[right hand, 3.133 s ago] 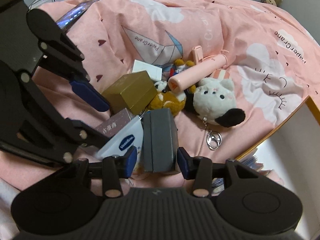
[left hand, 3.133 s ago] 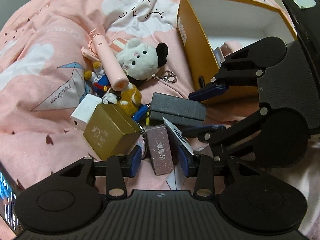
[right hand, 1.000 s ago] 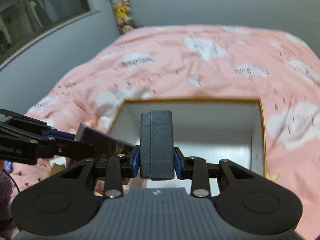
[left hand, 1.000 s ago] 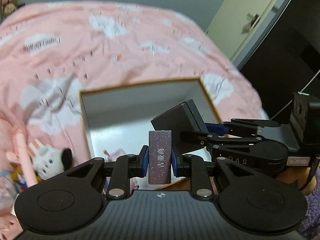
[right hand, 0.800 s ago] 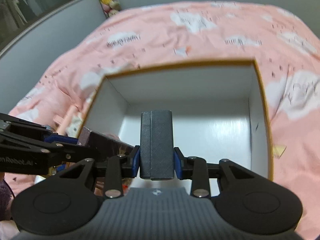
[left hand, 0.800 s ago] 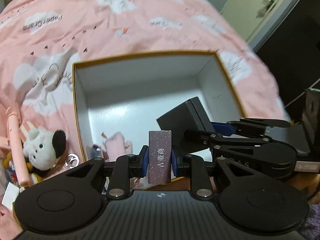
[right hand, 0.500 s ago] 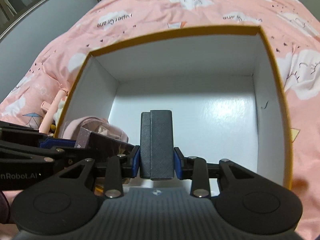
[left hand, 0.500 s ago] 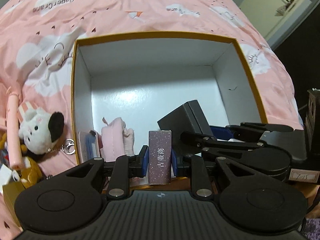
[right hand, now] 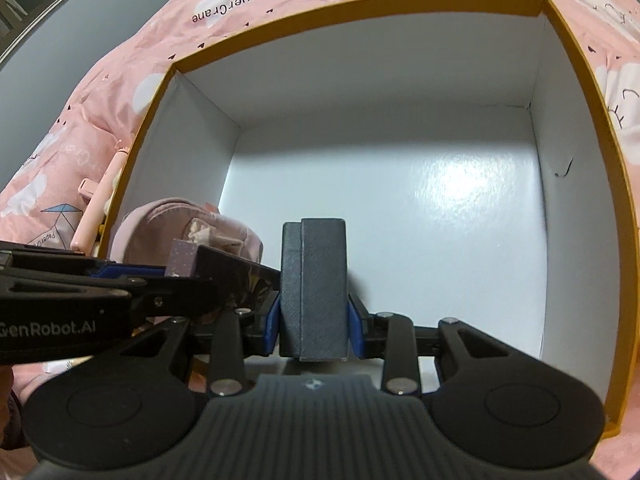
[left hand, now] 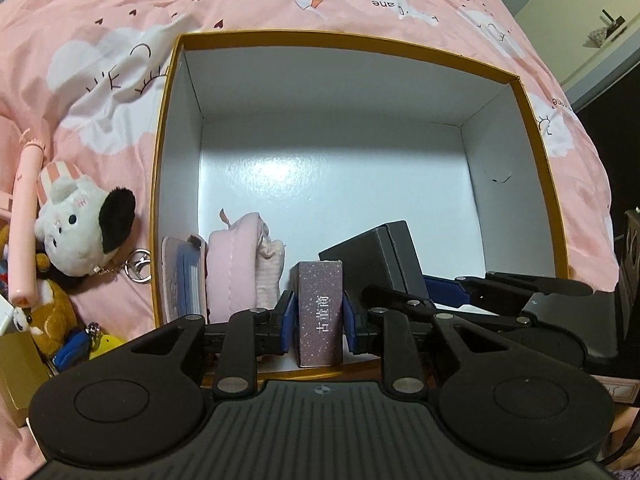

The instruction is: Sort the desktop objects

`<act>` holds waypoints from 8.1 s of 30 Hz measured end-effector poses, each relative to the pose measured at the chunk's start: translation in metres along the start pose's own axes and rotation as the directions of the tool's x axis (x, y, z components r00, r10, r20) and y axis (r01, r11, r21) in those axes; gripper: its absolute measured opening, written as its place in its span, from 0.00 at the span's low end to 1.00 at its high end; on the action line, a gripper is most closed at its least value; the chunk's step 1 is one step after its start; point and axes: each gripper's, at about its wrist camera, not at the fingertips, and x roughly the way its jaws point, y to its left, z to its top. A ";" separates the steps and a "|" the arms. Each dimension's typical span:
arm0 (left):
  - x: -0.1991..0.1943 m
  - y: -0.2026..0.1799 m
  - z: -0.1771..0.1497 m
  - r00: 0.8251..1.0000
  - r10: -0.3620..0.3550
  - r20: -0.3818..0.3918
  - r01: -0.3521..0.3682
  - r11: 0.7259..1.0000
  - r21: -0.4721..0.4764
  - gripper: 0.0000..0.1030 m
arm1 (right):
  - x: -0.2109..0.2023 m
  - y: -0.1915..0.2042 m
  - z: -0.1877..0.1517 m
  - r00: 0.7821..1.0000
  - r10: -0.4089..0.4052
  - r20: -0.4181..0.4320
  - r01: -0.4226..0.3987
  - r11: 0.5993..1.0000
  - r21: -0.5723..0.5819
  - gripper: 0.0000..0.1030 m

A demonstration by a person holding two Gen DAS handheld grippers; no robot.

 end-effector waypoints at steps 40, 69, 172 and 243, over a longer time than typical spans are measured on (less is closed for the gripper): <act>-0.070 0.086 -0.011 0.982 0.007 0.187 0.016 0.993 -0.121 0.33 | -0.007 -0.001 0.042 0.993 0.109 0.033 -0.113 0.984 0.139 0.42; -0.059 0.093 -0.019 0.986 0.021 0.168 -0.005 0.995 -0.096 0.33 | 0.017 -0.002 0.043 0.990 0.141 0.006 -0.140 0.975 0.171 0.45; -0.074 0.154 -0.110 0.871 0.476 0.118 -0.485 0.873 0.058 0.31 | 0.003 0.195 -0.017 0.966 0.258 -0.014 -0.240 0.878 -0.415 0.19; -0.083 0.165 -0.108 0.787 0.550 0.280 -0.597 0.794 0.119 0.40 | 0.115 0.259 0.020 0.861 0.213 -0.462 -0.455 0.730 -0.511 0.13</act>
